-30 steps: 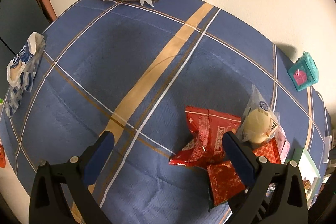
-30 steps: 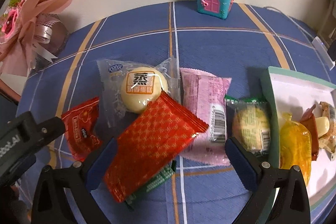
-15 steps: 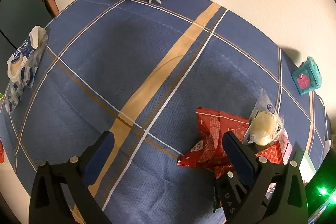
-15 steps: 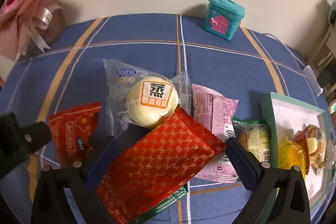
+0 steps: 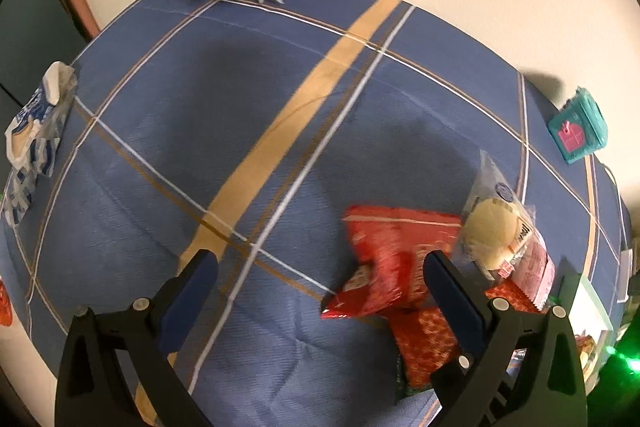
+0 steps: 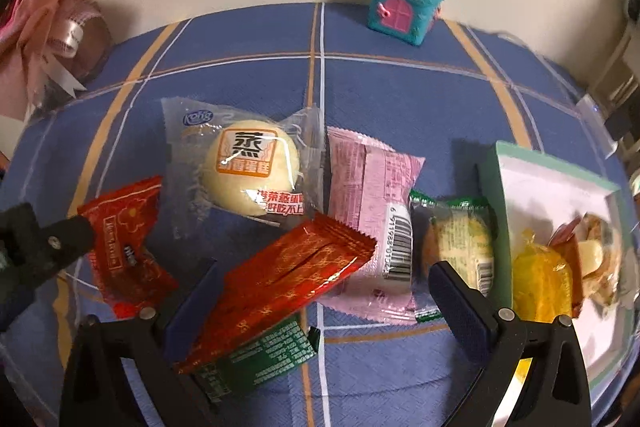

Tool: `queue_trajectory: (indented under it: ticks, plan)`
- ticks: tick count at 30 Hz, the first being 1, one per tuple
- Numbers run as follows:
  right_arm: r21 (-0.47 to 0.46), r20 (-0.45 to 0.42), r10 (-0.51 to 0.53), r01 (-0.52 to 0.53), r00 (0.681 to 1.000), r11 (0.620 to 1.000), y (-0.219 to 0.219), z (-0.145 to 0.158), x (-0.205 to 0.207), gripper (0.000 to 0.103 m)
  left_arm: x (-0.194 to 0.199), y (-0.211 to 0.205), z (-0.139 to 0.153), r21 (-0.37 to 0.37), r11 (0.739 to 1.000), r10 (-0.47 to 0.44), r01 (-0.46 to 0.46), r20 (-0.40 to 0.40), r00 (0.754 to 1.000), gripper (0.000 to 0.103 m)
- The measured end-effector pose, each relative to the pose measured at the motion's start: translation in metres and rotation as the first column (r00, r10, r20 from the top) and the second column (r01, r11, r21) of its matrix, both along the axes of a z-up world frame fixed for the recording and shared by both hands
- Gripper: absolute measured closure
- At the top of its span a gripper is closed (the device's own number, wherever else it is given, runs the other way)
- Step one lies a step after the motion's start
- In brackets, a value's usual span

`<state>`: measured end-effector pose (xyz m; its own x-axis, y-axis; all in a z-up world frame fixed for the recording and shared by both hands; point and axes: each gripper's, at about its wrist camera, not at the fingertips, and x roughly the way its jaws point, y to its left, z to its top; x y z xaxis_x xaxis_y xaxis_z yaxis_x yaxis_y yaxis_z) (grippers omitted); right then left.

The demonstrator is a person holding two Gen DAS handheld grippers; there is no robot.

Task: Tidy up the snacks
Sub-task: 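Lower the left tool onto the red wafer bag while the right tool approaches the red wafer packet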

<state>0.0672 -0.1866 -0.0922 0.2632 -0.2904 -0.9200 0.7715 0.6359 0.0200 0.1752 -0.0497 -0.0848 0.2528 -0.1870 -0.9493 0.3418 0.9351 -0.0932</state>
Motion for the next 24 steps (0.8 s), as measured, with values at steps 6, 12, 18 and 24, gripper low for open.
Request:
queue_trajectory:
  ticks: [6, 12, 18, 24]
  plan:
    - [0.062, 0.058, 0.015, -0.018, 0.998, 0.998, 0.0, 0.002, 0.0, 0.014, -0.006, -0.016, -0.007, -0.025, 0.998, -0.055, 0.055, -0.014, 0.998, 0.002]
    - [0.103, 0.089, 0.019, -0.028, 0.996, 0.994, 0.002, 0.007, 0.0, 0.032, -0.009, -0.024, -0.013, -0.057, 0.996, -0.073, 0.071, -0.034, 0.997, 0.025]
    - [0.149, 0.109, 0.026, -0.042, 0.994, 0.988, 0.004, 0.012, -0.002, 0.041, -0.008, -0.023, -0.016, -0.075, 0.996, -0.058, 0.054, -0.047, 0.997, 0.044]
    - [0.209, 0.131, 0.033, -0.061, 0.991, 0.976, 0.008, 0.013, -0.004, 0.044, -0.007, -0.018, -0.015, -0.094, 0.995, -0.051, 0.044, -0.069, 0.996, 0.045]
